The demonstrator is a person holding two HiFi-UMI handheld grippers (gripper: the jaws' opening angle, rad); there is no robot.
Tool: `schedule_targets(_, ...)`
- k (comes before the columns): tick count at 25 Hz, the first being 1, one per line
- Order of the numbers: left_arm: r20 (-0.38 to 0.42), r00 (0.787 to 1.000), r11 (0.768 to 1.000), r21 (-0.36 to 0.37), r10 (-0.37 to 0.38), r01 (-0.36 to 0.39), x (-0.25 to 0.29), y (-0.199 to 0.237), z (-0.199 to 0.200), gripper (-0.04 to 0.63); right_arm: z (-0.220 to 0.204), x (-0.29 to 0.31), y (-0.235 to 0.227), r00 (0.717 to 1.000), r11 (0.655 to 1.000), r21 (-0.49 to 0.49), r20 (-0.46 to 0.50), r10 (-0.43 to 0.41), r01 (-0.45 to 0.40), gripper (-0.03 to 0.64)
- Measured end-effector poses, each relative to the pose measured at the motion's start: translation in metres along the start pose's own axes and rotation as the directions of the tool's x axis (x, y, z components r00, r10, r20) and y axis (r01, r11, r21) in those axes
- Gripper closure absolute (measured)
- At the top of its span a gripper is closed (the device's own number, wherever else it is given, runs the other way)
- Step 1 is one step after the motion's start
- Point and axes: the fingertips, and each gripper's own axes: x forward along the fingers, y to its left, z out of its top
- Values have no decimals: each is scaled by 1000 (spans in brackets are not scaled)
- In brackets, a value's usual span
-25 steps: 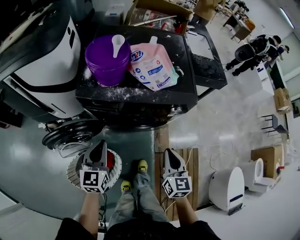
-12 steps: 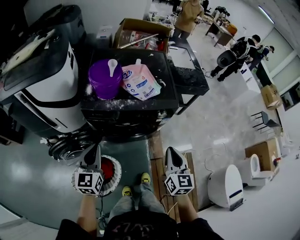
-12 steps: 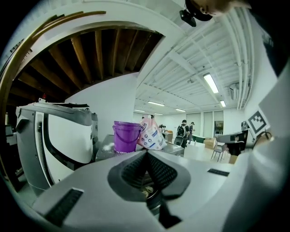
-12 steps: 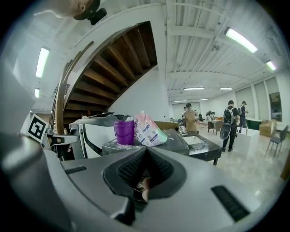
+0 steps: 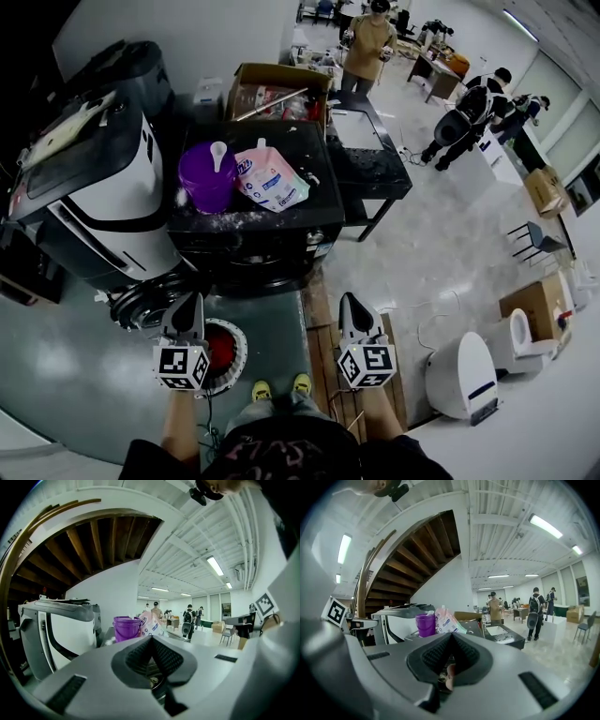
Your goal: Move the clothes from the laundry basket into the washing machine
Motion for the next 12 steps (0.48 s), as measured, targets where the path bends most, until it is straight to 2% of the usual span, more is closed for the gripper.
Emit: schedule_targets(12,18,999,999,31,31,-31,-2,-39,36,584,16,-25,-43,999,1000,21,-34,16,-16,614)
